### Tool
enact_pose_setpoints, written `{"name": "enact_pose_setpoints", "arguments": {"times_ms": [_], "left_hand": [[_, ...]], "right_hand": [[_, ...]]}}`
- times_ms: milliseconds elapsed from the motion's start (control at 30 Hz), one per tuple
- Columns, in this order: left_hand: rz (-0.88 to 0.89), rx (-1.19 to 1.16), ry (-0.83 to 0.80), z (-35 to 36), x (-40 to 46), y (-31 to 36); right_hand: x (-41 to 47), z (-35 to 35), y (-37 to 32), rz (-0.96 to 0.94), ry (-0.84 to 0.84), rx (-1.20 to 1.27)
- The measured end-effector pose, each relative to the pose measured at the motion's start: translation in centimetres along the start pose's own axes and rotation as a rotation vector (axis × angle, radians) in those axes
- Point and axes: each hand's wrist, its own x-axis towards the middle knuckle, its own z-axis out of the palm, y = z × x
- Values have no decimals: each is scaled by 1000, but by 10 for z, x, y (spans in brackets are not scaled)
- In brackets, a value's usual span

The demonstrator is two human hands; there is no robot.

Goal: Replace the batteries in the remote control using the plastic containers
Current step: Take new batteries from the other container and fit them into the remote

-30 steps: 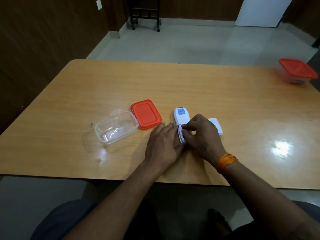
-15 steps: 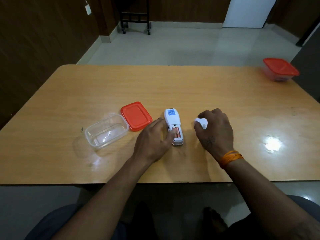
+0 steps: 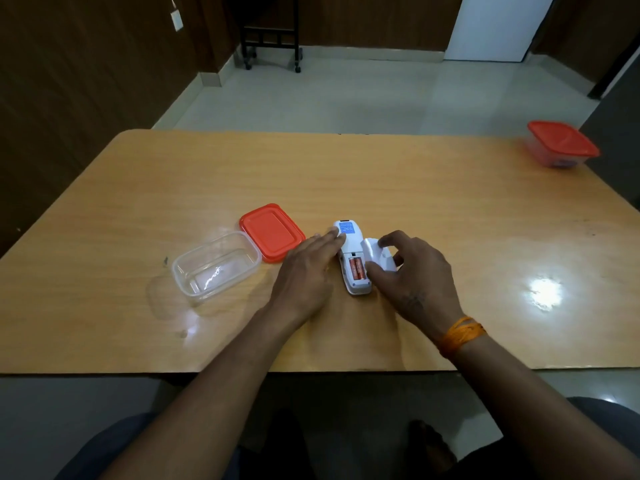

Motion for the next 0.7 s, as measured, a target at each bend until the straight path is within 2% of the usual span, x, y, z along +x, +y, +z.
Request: {"name": "enact_pose_setpoints", "arguments": {"times_ms": [200,700], "left_hand": [[10,-90,7,0,2,-5],[23,-76,5,1,4,-6]], "right_hand": [[-18,17,-23,-94,31,-23],[-15,34,-24,-32,-67,-73]]}}
